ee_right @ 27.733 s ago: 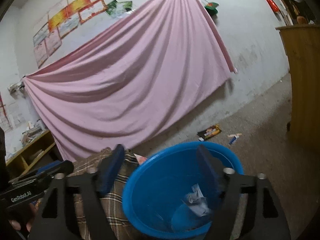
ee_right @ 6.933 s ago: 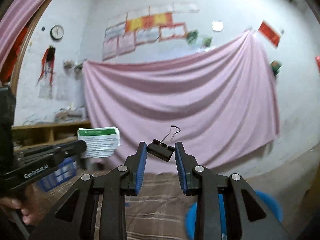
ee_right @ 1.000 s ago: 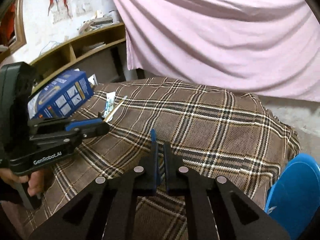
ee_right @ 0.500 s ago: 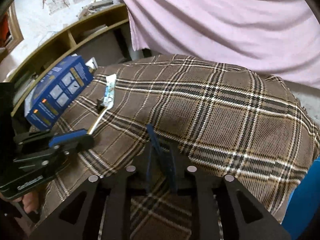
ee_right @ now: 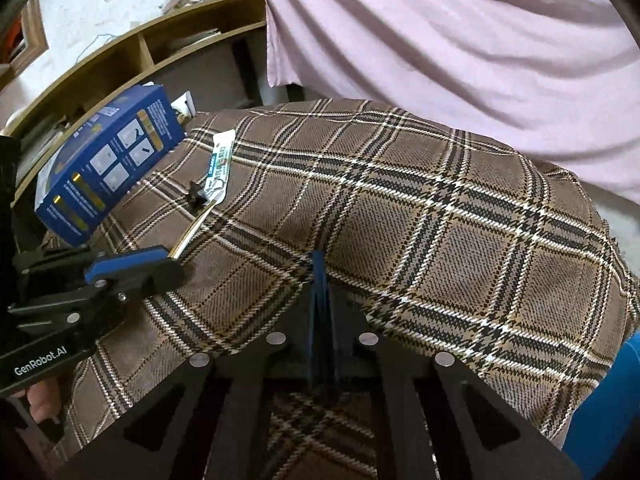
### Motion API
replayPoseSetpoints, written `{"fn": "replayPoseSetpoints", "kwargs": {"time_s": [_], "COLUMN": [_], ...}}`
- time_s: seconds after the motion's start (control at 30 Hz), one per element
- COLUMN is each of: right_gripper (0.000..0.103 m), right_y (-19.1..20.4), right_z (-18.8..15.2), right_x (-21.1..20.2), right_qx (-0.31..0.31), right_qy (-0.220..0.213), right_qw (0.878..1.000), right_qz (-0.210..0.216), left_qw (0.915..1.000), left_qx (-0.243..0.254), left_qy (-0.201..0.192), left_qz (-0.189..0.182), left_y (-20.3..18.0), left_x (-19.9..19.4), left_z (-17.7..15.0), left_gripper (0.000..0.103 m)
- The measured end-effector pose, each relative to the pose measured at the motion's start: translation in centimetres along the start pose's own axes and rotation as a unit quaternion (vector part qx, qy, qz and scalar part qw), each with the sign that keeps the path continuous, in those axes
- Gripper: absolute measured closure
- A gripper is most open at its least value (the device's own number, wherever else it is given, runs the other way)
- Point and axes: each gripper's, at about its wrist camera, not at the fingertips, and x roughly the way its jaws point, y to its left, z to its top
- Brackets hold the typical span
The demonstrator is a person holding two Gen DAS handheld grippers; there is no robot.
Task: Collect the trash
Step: 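Grasp the orange stick packet with the left gripper while the right grasps the blue pen, then carry the orange packet and blue pen over the blue basin and open both grippers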
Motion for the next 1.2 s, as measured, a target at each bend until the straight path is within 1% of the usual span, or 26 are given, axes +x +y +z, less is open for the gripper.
{"fn": "replayPoseSetpoints", "kwargs": {"time_s": [0.03, 0.13, 0.27, 0.33, 0.4, 0.47, 0.5, 0.53, 0.6, 0.7, 0.73, 0.8, 0.83, 0.93, 1.03, 1.07, 1.17, 1.2], "right_gripper": [0.099, 0.099, 0.099, 0.099, 0.099, 0.099, 0.099, 0.099, 0.099, 0.099, 0.099, 0.099, 0.099, 0.099, 0.099, 0.099, 0.099, 0.099], "right_y": [0.1, -0.2, -1.4, -1.9, -2.2, -2.6, -2.6, -2.6, -2.4, -2.6, -2.7, -2.9, -2.9, -3.5, -4.5, -4.9, -6.2, -6.9], "right_z": [-0.1, -0.3, -1.0, -1.6, -2.2, -3.1, -3.5, -4.1, -4.8, -6.4, -6.8, -7.9, -8.3, -9.9, -11.3, -11.7, -13.0, -13.4], "right_x": [-0.3, -1.6, -4.2, -6.2, -8.0, -10.2, -11.2, -12.7, -14.6, -18.1, -18.8, -20.9, -21.4, -23.8, -25.5, -26.0, -26.9, -27.1], "right_qx": [-0.001, 0.007, 0.044, 0.059, 0.07, 0.078, 0.078, 0.074, 0.064, 0.06, 0.06, 0.057, 0.058, 0.068, 0.075, 0.079, 0.093, 0.101], "right_qy": [-0.005, -0.04, -0.102, -0.153, -0.198, -0.251, -0.275, -0.306, -0.342, -0.405, -0.417, -0.448, -0.457, -0.49, -0.506, -0.508, -0.507, -0.502], "right_qw": [1.0, 0.999, 0.994, 0.986, 0.977, 0.964, 0.958, 0.948, 0.935, 0.907, 0.901, 0.883, 0.877, 0.852, 0.837, 0.834, 0.829, 0.83], "right_qz": [-0.005, -0.017, -0.023, -0.026, -0.03, -0.032, -0.035, -0.045, -0.067, -0.095, -0.103, -0.13, -0.138, -0.168, -0.194, -0.201, -0.217, -0.223], "left_qw": [1.0, 0.9996, 0.9988, 0.9979, 0.9959, 0.9928, 0.9906, 0.9879, 0.9823, 0.9706, 0.9654, 0.9575, 0.9525, 0.9409, 0.9308, 0.9287, 0.9219, 0.9202], "left_qx": [0.003, 0.011, 0.015, 0.017, 0.022, 0.027, 0.03, 0.035, 0.046, 0.071, 0.083, 0.101, 0.113, 0.146, 0.177, 0.185, 0.21, 0.217], "left_qy": [-0.006, -0.025, -0.046, -0.062, -0.087, -0.115, -0.132, -0.149, -0.178, -0.225, -0.242, -0.264, -0.276, -0.297, -0.307, -0.308, -0.308, -0.306], "left_qz": [0.0, 0.001, -0.004, -0.007, -0.01, -0.018, -0.022, -0.027, -0.034, -0.045, -0.05, -0.057, -0.063, -0.073, -0.088, -0.092, -0.105, -0.11], "left_y": [-0.1, -0.7, -1.6, -2.2, -3.1, -4.0, -4.7, -5.4, -6.9, -9.5, -10.6, -12.1, -13.3, -16.2, -19.2, -19.9, -22.4, -23.3], "left_x": [-0.3, -1.1, -2.1, -2.7, -3.7, -4.8, -5.4, -6.1, -7.2, -9.0, -9.7, -10.8, -11.3, -11.9, -12.0, -11.8, -11.2, -10.9], "left_z": [0.0, -0.2, -0.3, -0.2, -0.1, 0.1, 0.1, 0.2, 0.5, 0.7, 0.6, 0.7, 0.6, 0.3, -0.3, -0.6, -1.1, -1.3], "left_gripper": [0.092, 0.092, 0.092, 0.092, 0.092, 0.092, 0.092, 0.092, 0.092, 0.092, 0.092, 0.092, 0.092, 0.092, 0.092, 0.092, 0.092, 0.092]}}
